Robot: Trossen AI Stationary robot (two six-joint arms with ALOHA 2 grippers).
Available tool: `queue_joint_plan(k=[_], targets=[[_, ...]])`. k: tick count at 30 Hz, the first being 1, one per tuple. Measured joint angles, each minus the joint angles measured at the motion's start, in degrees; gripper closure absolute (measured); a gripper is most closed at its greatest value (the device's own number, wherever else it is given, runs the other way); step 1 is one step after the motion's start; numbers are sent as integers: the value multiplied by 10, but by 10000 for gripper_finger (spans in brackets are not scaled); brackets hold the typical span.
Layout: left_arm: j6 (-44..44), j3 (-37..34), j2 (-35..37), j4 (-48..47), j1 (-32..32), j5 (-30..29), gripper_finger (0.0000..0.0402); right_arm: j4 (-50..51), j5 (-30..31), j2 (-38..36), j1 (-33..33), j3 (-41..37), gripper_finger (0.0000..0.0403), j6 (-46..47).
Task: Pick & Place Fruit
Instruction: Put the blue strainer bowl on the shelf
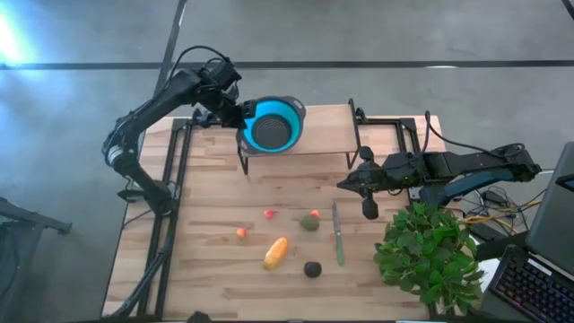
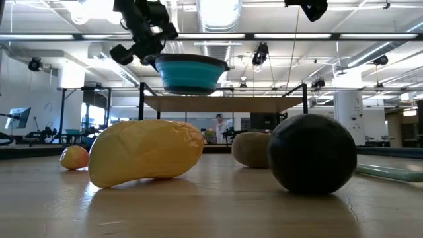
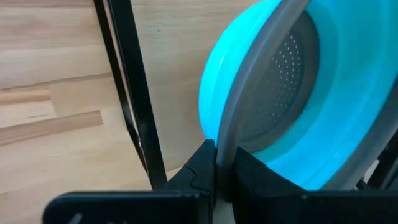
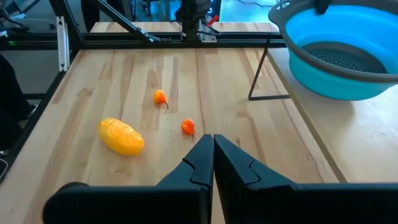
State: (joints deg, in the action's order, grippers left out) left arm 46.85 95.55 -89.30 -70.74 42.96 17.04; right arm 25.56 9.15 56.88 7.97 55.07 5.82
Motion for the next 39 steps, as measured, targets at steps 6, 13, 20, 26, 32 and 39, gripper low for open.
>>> queue_joint_plan(k=[6, 13, 20, 26, 32, 39], targets=[[0, -1, -11, -1, 16, 6, 374, 0, 0, 0, 0, 0, 394, 0], [9, -2, -12, -15, 30, 11, 370, 9, 0, 0, 0, 0, 394, 2], [1, -3, -13, -28, 35, 12, 372, 9, 0, 0, 0, 0, 394, 2], [1, -27, -13, -26, 35, 15, 365, 9, 0, 0, 0, 0, 394, 0], [-8, -32, -12, 14, 34, 15, 367, 9, 14, 0, 0, 0, 394, 0], [-17, -33, -12, 31, 35, 14, 360, 9, 15, 0, 0, 0, 394, 0]])
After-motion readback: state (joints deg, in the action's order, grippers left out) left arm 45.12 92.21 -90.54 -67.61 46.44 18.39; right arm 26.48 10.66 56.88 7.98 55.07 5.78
